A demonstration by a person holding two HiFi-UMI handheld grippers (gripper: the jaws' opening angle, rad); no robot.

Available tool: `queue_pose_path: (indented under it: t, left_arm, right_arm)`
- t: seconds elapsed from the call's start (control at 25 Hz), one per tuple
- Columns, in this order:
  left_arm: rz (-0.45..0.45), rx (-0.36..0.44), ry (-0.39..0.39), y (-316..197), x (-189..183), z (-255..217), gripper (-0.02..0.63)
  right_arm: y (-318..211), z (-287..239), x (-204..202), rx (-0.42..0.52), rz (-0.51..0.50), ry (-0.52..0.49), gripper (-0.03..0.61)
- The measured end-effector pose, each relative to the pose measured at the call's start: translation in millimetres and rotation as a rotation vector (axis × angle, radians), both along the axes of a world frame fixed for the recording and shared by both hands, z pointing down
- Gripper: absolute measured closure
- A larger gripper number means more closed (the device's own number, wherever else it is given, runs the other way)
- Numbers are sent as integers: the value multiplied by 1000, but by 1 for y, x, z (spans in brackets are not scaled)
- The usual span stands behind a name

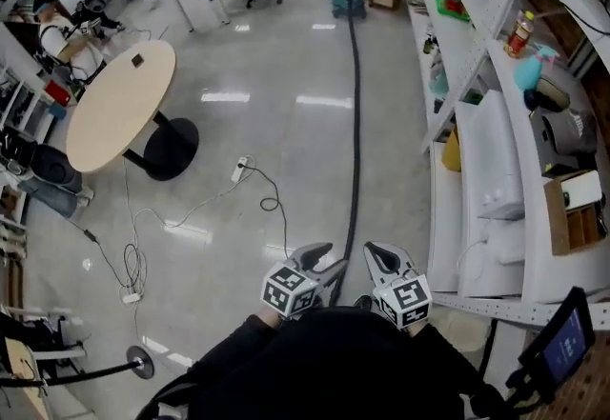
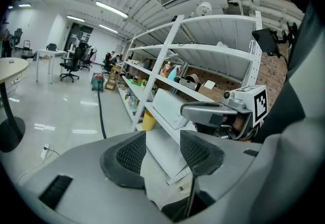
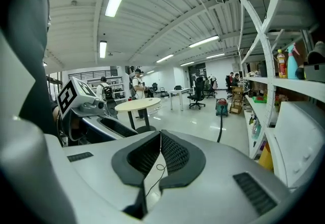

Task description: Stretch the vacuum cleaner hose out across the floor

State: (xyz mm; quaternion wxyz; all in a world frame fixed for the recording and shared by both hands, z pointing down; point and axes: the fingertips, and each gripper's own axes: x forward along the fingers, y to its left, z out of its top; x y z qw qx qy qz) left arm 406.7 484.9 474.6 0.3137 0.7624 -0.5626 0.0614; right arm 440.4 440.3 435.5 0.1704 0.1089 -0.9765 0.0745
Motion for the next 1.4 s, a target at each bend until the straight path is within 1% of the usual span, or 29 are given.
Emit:
queue_pose_path:
  t: [0.08, 0.24, 0.4, 0.64, 0.84, 1.4]
  left_arm:
    - [-9, -4, 6, 5, 2, 3, 390]
    - [-21, -2, 9, 6, -1, 5, 390]
    - [-12, -14, 18, 15, 0, 2, 390]
    - [-4, -5, 22, 16, 2, 4, 390]
    - [-2, -13, 20, 20, 1, 2, 390]
    - [-2, -16, 25, 32, 5, 5, 390]
  right_arm:
    - [4, 5, 1, -24, -5, 6, 561]
    - [4, 6, -2, -40, -21, 5, 561]
    - [13, 3, -3, -68, -13, -12, 561]
    - [15, 2, -3, -47, -20, -5, 561]
    - [17, 2, -1, -51, -3, -5, 561]
    - [31, 3, 2, -47, -20, 3, 561]
